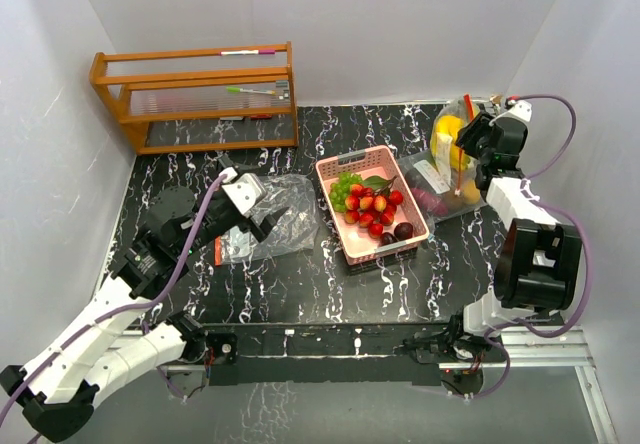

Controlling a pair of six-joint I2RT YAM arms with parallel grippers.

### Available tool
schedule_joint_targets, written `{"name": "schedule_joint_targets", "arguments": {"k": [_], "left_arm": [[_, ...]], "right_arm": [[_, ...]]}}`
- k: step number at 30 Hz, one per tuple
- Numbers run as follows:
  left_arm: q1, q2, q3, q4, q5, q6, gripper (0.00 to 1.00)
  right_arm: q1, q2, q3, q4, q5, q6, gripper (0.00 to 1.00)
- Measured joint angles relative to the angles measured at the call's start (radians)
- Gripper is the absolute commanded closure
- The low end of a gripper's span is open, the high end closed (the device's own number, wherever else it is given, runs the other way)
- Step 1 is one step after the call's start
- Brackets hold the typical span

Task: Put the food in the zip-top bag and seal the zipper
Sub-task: Place the zipper food storage bag at the corner of the board.

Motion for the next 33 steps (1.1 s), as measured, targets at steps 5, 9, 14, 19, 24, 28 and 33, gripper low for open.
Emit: {"name": "schedule_joint_targets", "arguments": {"k": [5, 9, 14, 19, 24, 28, 33], "left_arm": [[0.0, 0.001, -0.011, 0.023, -0.003, -0.013, 0.03], [0.0, 0.025, -0.011, 0.035, -0.033, -0.04, 0.03], [0.001, 0.126, -0.008, 0.035, -0.118, -0.122, 0.03], [0.035, 0.248, -0.01, 0.035, -0.179, -0.265, 0.03], [0.15, 0.318, -0.003, 0.005, -0.267, -0.473, 0.03], [0.255, 0.417, 0.049, -0.081, -0.309, -0.652, 0.03], [0.344, 0.544, 0.069, -0.184, -0.379, -0.861, 0.06]], "right_arm": [[-0.001, -0.033, -0.007, -0.064, 0.04, -0.026, 0.2], [-0.002, -0.092, -0.006, -0.105, 0.032, -0.047, 0.16], [0.006, -0.197, 0.026, -0.166, 0.004, -0.056, 0.09], [0.065, -0.32, 0.074, -0.206, -0.031, -0.054, 0.1], [0.279, -0.339, 0.088, -0.229, -0.043, -0.056, 0.1], [0.444, -0.33, 0.06, -0.263, -0.074, -0.057, 0.11], [0.5, -0.333, -0.011, -0.279, -0.097, -0.047, 0.13]]}}
